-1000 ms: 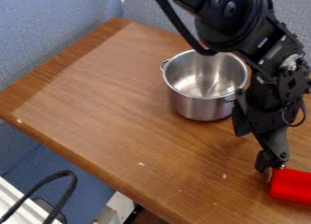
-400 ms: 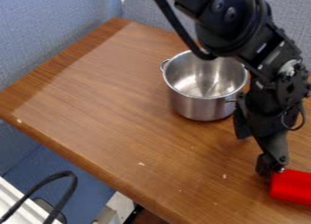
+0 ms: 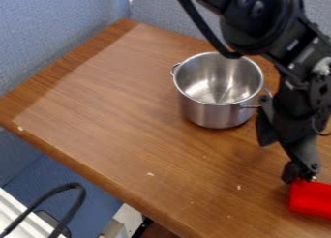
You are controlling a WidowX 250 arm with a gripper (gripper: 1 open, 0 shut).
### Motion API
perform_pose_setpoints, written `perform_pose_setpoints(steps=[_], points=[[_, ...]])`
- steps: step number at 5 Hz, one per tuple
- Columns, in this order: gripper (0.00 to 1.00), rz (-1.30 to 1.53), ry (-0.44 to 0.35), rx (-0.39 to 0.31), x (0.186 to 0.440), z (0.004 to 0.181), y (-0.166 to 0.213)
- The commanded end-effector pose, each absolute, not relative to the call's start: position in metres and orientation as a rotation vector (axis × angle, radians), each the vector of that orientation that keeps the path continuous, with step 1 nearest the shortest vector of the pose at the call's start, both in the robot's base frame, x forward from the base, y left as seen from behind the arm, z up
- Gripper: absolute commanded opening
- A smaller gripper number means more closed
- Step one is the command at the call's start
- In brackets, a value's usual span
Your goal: Move the red object from the metal pot to the table
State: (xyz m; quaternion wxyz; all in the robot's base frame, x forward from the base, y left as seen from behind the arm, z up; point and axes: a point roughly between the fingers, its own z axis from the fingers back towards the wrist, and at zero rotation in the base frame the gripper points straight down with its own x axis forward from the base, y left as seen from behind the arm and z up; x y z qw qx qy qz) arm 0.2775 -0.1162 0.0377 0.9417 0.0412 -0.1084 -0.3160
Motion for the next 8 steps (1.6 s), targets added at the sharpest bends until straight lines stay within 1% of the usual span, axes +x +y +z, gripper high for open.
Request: perform_pose_setpoints(steps=[1,2,3,4,6,8], points=[[1.00,-0.629,-0.277,0.086,0.287,0.051,-0.131],[1.00,-0.629,-0.274,0.078,0.288,0.051,-0.149],[1.00,-0.612,-0.269,0.043,0.290,0.043,-0.167],[1.00,-0.584,-0.263,0.031,0.296,0.037,-0.180],[1.00,-0.555,-0.241,0.042,0.314,0.031,-0.183],[1.00,-0.482,-0.235,0.044,0.327,0.026,-0.169]])
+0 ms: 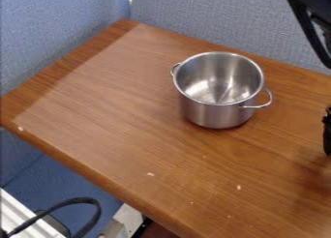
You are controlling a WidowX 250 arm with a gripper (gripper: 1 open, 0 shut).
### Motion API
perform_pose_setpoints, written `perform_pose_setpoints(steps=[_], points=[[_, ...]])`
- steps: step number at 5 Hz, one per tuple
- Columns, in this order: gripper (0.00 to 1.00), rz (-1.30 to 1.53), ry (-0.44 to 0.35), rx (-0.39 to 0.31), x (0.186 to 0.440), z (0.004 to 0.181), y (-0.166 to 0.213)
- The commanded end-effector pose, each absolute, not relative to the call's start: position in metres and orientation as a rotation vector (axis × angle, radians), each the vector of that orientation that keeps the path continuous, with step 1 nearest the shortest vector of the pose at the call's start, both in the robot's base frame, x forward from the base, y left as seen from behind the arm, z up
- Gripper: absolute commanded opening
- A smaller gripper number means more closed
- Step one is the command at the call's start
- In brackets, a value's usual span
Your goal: Move the red object from the metal pot to the table
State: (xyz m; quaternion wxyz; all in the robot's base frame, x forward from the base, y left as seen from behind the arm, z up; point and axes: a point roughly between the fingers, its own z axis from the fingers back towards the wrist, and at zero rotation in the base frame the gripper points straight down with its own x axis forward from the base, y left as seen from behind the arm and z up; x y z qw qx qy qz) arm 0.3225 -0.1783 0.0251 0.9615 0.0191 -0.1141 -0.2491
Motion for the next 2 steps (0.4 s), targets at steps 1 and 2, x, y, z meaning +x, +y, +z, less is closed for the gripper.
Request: perform_pose_setpoints(steps=[1,2], points=[[1.00,-0.443,-0.231,0.042,0.3328,0.0245,-0.1622],[0.00,-0.424,-0.230,0.036,0.3394,0.0233,-0.1655]])
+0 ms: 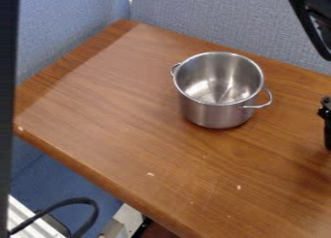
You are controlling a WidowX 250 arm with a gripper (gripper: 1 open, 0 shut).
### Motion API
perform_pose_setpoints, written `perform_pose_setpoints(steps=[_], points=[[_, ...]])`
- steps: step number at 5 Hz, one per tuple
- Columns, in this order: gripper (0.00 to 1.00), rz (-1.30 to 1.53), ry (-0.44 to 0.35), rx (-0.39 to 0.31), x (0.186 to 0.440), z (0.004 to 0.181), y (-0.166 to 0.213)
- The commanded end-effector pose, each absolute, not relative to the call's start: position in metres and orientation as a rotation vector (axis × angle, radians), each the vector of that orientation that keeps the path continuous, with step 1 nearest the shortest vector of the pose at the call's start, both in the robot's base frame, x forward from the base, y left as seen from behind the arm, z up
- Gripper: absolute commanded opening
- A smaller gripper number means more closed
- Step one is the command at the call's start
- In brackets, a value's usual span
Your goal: Move the red object from the metal pot to the table
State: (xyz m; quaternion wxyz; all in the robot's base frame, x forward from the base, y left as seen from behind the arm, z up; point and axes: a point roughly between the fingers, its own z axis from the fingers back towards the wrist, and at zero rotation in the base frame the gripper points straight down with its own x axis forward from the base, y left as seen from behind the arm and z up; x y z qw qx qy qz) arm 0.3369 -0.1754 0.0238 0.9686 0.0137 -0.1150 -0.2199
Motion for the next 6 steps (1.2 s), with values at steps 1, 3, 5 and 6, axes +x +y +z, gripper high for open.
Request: perform_pose_setpoints(steps=[1,3,5,6], points=[[0.00,-0.401,-0.230,0.040,0.345,0.024,-0.169],[0.00,-0.327,-0.251,0.069,0.366,0.025,-0.164],[0.00,-0.206,-0.257,0.101,0.385,0.029,-0.164],[0.00,-0.163,-0.251,0.122,0.398,0.027,-0.170]])
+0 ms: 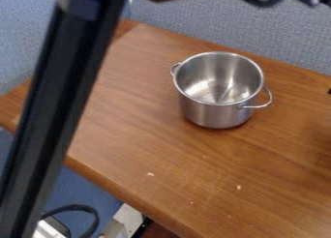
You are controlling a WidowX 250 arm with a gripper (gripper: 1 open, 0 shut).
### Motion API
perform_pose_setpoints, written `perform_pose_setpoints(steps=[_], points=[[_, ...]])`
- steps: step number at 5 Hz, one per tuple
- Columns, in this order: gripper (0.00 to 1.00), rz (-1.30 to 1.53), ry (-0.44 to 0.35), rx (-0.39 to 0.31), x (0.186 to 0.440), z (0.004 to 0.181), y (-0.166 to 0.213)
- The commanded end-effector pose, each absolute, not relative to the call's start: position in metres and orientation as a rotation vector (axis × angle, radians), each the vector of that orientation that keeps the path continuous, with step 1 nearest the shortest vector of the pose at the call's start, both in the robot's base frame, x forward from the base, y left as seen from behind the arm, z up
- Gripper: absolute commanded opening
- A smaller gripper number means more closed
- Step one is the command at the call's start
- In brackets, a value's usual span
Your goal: Move the red object from the metal pot to the table
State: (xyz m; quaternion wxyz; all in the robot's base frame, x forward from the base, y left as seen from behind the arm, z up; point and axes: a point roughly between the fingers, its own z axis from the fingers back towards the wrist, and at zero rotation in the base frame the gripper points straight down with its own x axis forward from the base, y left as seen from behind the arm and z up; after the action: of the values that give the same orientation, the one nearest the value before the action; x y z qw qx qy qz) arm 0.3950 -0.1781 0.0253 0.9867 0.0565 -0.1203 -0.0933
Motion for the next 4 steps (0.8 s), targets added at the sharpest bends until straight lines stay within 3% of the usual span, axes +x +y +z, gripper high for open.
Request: perform_pose_setpoints(steps=[1,2,4], points=[[0.00,-0.130,-0.253,0.154,0.389,0.034,-0.178],[0.00,-0.119,-0.237,0.179,0.384,0.032,-0.196],[0.00,0.041,-0.206,0.243,0.393,0.028,-0.178]])
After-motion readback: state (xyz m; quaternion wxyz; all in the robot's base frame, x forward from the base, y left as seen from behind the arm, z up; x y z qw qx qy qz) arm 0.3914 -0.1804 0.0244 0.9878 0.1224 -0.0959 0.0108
